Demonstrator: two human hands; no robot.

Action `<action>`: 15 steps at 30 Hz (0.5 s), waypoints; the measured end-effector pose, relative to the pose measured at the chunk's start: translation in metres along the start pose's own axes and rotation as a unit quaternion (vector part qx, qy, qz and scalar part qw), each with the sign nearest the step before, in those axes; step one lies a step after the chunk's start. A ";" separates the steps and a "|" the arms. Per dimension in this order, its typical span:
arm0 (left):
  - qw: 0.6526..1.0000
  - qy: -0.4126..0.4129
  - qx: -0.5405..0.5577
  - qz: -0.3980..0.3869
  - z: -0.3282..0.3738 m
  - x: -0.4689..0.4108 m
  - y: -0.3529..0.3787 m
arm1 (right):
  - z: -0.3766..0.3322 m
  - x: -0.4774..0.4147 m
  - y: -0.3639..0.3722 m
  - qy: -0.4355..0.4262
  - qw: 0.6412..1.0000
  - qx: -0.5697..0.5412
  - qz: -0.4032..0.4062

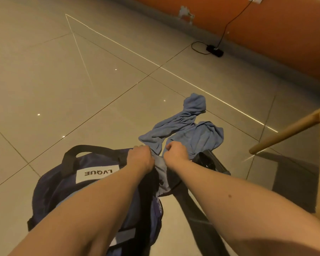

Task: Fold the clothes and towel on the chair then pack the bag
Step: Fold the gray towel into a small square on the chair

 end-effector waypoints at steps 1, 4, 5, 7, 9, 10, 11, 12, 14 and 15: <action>1.000 -0.006 0.006 -0.002 -0.007 -0.015 0.006 | -0.006 -0.014 0.009 0.005 1.000 0.000 -0.006; 0.999 -0.028 0.037 -0.020 -0.028 -0.058 0.028 | -0.018 -0.058 0.034 0.017 1.000 0.022 -0.002; 0.998 -0.035 0.051 -0.027 -0.033 -0.071 0.036 | -0.019 -0.071 0.041 0.024 0.999 0.027 0.001; 0.995 -0.045 0.086 -0.033 -0.037 -0.092 0.049 | -0.017 -0.095 0.057 0.038 0.999 0.029 0.002; 0.989 -0.052 0.129 -0.043 -0.040 -0.105 0.059 | -0.013 -0.114 0.072 0.052 0.998 0.036 -0.005; 0.986 -0.050 0.149 -0.050 -0.042 -0.109 0.061 | -0.011 -0.120 0.078 0.061 0.997 0.034 -0.015; 0.983 -0.046 0.169 -0.056 -0.046 -0.113 0.065 | -0.010 -0.125 0.082 0.069 0.997 0.020 -0.027; 0.977 -0.043 0.200 -0.053 -0.049 -0.118 0.067 | -0.012 -0.129 0.085 0.072 0.997 -0.008 -0.041; 0.962 -0.020 0.273 -0.023 -0.056 -0.120 0.067 | -0.018 -0.132 0.090 0.062 0.993 -0.049 -0.082; 0.951 -0.005 0.309 -0.001 -0.056 -0.117 0.064 | -0.021 -0.131 0.090 0.063 0.991 -0.063 -0.099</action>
Point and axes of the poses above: each hand's wrist, its own x-axis away from the middle knuckle, its own y-axis out of the palm, z = x × y, the point moved 5 cm from there along -x, towards the middle knuckle, and after that the axes turned 15 degrees about y, right-handed, at the moved point
